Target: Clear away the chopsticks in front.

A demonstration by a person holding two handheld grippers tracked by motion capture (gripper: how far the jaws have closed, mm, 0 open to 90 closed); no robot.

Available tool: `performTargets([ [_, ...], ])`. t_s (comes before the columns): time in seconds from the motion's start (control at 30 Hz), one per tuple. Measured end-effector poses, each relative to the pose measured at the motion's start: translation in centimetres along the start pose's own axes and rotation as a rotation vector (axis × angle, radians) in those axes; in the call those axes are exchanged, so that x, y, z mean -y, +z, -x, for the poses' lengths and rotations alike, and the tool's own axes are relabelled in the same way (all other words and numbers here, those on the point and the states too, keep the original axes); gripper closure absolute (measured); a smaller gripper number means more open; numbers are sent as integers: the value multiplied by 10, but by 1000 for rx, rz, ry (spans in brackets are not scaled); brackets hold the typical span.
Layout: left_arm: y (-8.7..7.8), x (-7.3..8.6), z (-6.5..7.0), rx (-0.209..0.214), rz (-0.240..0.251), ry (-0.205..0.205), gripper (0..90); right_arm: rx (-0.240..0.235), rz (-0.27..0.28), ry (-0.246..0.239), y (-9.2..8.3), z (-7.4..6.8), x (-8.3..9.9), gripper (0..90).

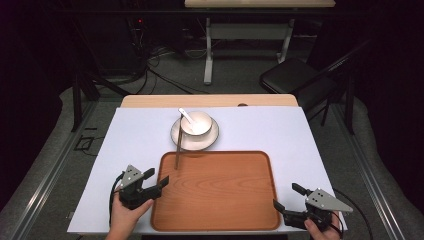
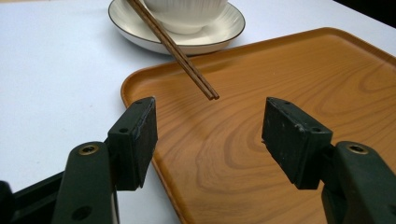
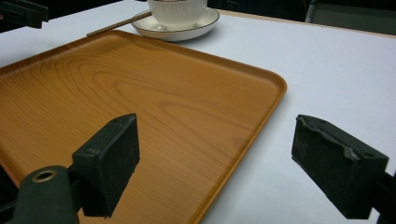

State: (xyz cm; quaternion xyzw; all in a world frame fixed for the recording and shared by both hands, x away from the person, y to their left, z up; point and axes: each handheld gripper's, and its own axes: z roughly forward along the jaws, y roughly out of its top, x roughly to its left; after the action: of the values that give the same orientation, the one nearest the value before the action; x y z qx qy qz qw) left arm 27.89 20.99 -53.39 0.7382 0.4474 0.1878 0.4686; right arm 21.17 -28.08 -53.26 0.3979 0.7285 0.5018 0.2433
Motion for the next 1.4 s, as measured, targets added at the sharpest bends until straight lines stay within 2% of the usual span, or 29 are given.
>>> performTargets([
  [0.23, 3, 1, -4, -3, -35, -40, 355, -3, -13, 3, 2, 0, 0, 148],
  [0.27, 3, 1, -6, 1, -40, -60, 354, -3, -14, 6, 3, 0, 0, 148],
  [0.33, 4, 1, -7, 1, -48, -72, 353, -3, -15, 6, 2, 0, 0, 148],
  [0.4, 5, 0, -9, 2, -66, -98, 355, 2, -11, 2, 2, 0, 0, 148],
  [0.47, 7, -1, -10, 8, -90, -106, 357, 2, -11, -1, 2, -1, 0, 148],
  [0.53, 10, -3, -10, 19, -126, -117, 357, 2, -11, 0, 2, -1, 0, 147],
  [0.6, 15, -8, -12, 23, -173, -150, 370, 4, -15, 9, 3, 0, 0, 147],
  [0.63, 15, -8, -12, 23, -173, -150, 376, 4, -15, 9, 3, 0, 0, 147],
  [0.67, 18, -13, -14, 28, -199, -167, 378, 4, -17, 8, 3, 0, 0, 148],
  [0.73, 19, -16, -15, 23, -207, -169, 379, 3, -17, 8, 3, 0, 0, 148],
  [0.87, 24, -29, -22, 29, -229, -202, 385, 5, -16, 10, 3, 0, 0, 147],
  [1.0, 28, -41, -27, 24, -237, -220, 387, 6, -18, 11, 3, 0, 0, 148],
  [1.13, 31, -56, -37, 34, -252, -269, 387, 7, -20, 15, 3, 1, 0, 147],
  [1.17, 31, -56, -37, 34, -252, -269, 386, 7, -20, 15, 3, 1, 0, 147],
  [1.3, 32, -67, -45, 33, -260, -312, 386, 7, -22, 15, 3, 1, 0, 147],
  [1.4, 34, -74, -51, 22, -267, -317, 386, 6, -24, 16, 3, 1, 0, 148],
])
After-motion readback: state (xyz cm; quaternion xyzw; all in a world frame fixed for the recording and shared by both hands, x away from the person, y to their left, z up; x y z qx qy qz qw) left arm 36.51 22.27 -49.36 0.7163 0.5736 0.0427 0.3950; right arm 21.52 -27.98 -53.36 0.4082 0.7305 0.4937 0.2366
